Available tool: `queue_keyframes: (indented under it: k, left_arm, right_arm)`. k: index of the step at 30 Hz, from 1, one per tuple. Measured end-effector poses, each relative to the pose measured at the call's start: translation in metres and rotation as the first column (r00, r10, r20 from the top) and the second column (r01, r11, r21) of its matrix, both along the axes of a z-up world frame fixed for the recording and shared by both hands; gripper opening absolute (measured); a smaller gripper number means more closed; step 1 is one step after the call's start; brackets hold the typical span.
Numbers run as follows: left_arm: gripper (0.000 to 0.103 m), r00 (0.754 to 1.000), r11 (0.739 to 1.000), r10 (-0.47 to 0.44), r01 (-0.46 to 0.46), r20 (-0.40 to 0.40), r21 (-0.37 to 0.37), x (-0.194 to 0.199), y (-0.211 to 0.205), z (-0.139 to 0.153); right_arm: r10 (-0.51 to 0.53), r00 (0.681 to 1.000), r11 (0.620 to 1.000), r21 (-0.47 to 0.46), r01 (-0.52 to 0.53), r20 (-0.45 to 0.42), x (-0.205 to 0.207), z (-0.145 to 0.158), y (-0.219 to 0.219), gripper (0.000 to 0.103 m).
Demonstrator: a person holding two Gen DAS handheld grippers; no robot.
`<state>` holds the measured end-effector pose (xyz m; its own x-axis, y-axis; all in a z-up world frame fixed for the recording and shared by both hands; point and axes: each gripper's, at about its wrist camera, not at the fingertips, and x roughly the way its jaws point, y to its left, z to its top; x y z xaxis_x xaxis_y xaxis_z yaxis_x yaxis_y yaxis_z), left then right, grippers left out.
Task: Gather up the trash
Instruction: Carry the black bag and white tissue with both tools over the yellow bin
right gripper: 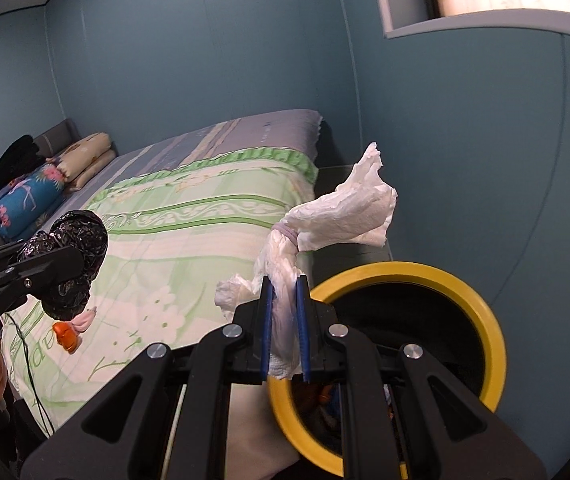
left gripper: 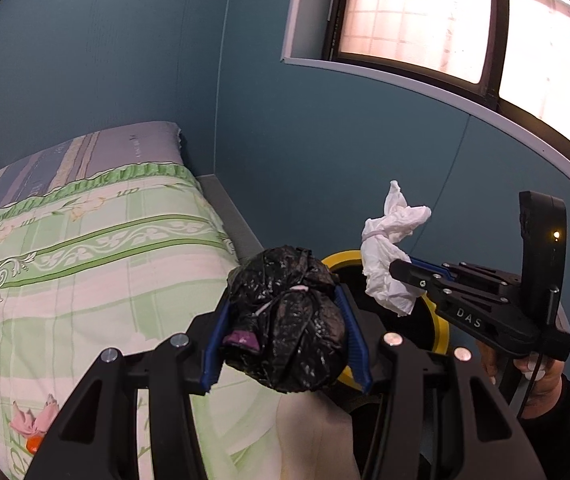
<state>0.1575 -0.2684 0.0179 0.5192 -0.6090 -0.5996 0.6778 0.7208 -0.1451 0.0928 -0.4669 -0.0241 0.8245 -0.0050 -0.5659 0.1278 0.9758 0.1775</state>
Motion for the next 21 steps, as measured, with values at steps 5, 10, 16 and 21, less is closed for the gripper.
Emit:
queue_keyframes:
  k: [5, 10, 16, 21]
  left_arm:
    - [0.047, 0.999, 0.999, -0.038, 0.038, 0.008, 0.013, 0.001, -0.026, -0.002]
    - [0.047, 0.998, 0.997, -0.070, 0.070, 0.009, 0.025, 0.001, -0.050, -0.005]
    - [0.047, 0.996, 0.995, -0.086, 0.087, -0.036, 0.038, 0.018, -0.079, -0.023]
    - [0.047, 0.982, 0.990, -0.126, 0.133, -0.139, 0.042, 0.039, -0.110, -0.053]
  right_arm:
    - [-0.028, 1.000, 1.000, 0.005, 0.028, -0.008, -0.005, -0.006, -0.017, 0.010]
    - [-0.061, 0.998, 0.998, 0.009, 0.061, -0.017, -0.008, -0.015, -0.031, 0.010]
    - [-0.092, 0.995, 0.995, 0.030, 0.094, -0.049, -0.006, -0.033, -0.051, 0.010]
    - [-0.112, 0.990, 0.991, 0.057, 0.117, -0.086, -0.004, -0.050, -0.063, 0.010]
